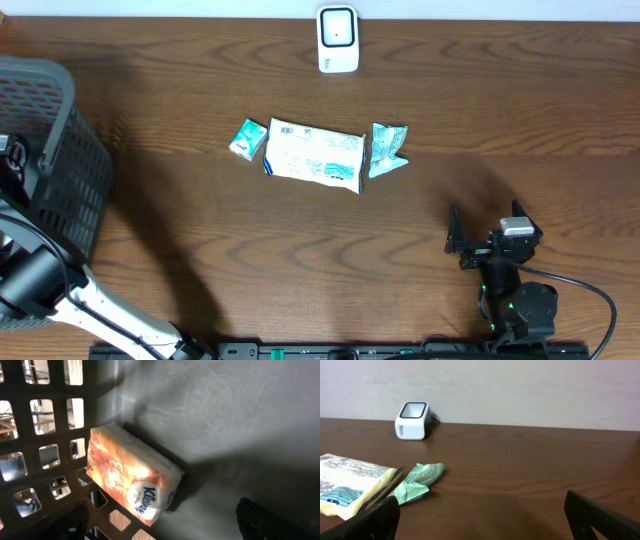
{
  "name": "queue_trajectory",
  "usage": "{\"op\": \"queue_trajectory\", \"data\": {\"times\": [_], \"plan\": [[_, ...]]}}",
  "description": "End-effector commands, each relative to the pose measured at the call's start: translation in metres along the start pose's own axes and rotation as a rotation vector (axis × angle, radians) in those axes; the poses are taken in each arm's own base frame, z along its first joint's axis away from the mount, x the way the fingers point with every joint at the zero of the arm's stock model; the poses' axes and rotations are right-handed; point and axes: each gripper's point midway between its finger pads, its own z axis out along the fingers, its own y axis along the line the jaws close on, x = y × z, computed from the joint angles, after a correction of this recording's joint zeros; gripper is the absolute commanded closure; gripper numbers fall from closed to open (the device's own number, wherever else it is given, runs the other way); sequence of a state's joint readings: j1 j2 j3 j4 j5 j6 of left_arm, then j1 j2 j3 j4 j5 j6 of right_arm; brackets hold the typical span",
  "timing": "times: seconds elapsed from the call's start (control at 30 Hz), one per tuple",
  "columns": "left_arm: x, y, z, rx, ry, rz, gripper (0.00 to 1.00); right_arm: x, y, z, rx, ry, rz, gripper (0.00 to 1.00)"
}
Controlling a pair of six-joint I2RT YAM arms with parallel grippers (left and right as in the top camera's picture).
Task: Scan the item barcode
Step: 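Grasp the orange tissue pack in the basket with left gripper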
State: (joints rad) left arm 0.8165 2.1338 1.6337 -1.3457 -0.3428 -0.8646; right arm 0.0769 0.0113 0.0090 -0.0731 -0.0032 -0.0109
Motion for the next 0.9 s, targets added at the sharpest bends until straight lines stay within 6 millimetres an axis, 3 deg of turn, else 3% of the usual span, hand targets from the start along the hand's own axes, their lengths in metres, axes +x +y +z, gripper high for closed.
{"op": "queue_trajectory", "data": {"times": [0.0,0.23,0.47,0.77,0.87], "plan": [[0.002,0.003,0.008,-0.028,0.001,-0.003,0.08,0.001,0.0,0.0,0.001,0.001,0.01,0.01],[0.009,0.011,0.029,-0.078,0.004,0.01,0.09,0.001,0.0,0.0,0.001,0.001,0.01,0.01],[0.009,0.018,0.039,-0.1,0.016,0.001,0.38,0.001,0.0,0.0,0.001,0.001,0.01,0.01],[0.01,0.02,0.039,-0.108,0.023,0.017,0.67,0.001,0.0,0.0,0.001,0.001,0.01,0.01],[0.011,0.021,0.039,-0.109,0.025,0.032,0.91,0.001,0.0,0.0,0.001,0.001,0.01,0.01]]}}
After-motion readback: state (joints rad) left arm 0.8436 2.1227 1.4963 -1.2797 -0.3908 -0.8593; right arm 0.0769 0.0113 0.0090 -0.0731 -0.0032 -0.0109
